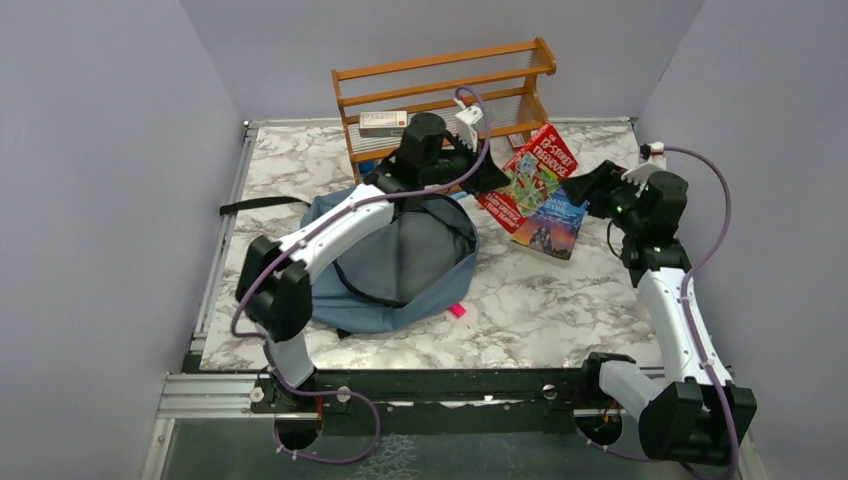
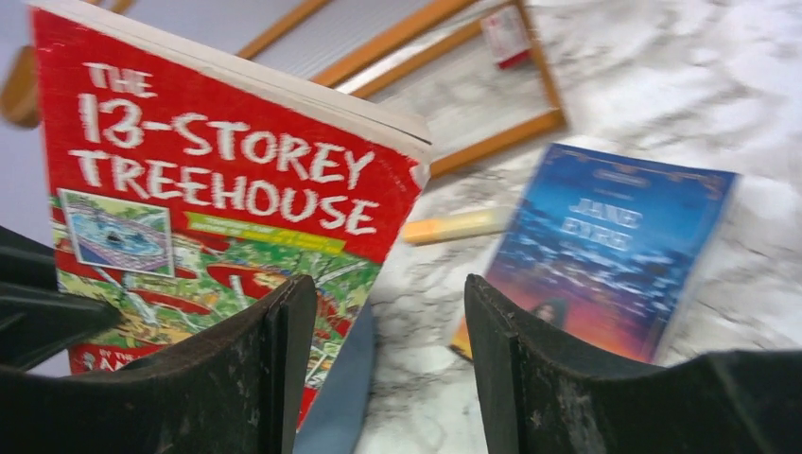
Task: Pack the student bag
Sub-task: Pick up the book from the center of the board.
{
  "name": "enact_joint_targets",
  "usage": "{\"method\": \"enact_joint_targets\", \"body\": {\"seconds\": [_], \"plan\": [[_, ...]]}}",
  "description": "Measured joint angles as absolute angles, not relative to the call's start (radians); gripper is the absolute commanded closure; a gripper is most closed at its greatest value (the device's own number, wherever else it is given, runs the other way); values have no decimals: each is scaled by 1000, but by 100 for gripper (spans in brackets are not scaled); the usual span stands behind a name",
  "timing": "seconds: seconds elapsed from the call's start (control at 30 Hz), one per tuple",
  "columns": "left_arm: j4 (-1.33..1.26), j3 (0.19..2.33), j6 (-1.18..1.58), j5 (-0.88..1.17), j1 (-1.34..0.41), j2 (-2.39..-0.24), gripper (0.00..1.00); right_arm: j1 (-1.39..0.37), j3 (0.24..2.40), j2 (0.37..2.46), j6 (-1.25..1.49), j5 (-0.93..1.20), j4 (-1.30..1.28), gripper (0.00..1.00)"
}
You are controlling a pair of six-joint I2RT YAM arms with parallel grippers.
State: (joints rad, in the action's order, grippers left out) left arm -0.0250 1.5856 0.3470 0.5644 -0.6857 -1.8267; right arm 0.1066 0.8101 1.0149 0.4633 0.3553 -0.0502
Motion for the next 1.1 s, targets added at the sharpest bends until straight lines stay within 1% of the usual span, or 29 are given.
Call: {"method": "enact_joint_targets", "body": {"seconds": [0.2, 0.3, 0.37, 0.5, 0.53, 0.63, 0.7, 0.8, 0.87, 1.1], "plan": [[17, 1408, 168, 540, -670, -1548, 100, 107, 850, 1000, 472, 628, 5, 32], [70, 1326, 95, 529, -649, -1452, 100, 106, 852, 970, 475, 780, 72, 30], [113, 1282, 47, 522, -640, -1402, 100, 106, 852, 940, 482, 886, 139, 29], [206, 1184, -35, 514, -624, -1285, 100, 106, 853, 902, 509, 1029, 278, 28], [228, 1162, -49, 517, -624, -1255, 100, 104, 855, 905, 533, 1090, 349, 28], [251, 1126, -70, 543, -624, -1187, 100, 61, 867, 936, 550, 1168, 429, 25], [276, 1116, -83, 570, -624, -1139, 100, -13, 901, 973, 503, 1210, 414, 22], [287, 1116, -96, 601, -624, -1105, 100, -141, 987, 1029, 347, 1226, 279, 16], [296, 1116, -104, 635, -624, -1087, 100, -204, 1043, 1056, 245, 1227, 202, 15], [339, 1081, -111, 715, -624, -1041, 100, -244, 1077, 1088, 75, 1230, 119, 14]]}}
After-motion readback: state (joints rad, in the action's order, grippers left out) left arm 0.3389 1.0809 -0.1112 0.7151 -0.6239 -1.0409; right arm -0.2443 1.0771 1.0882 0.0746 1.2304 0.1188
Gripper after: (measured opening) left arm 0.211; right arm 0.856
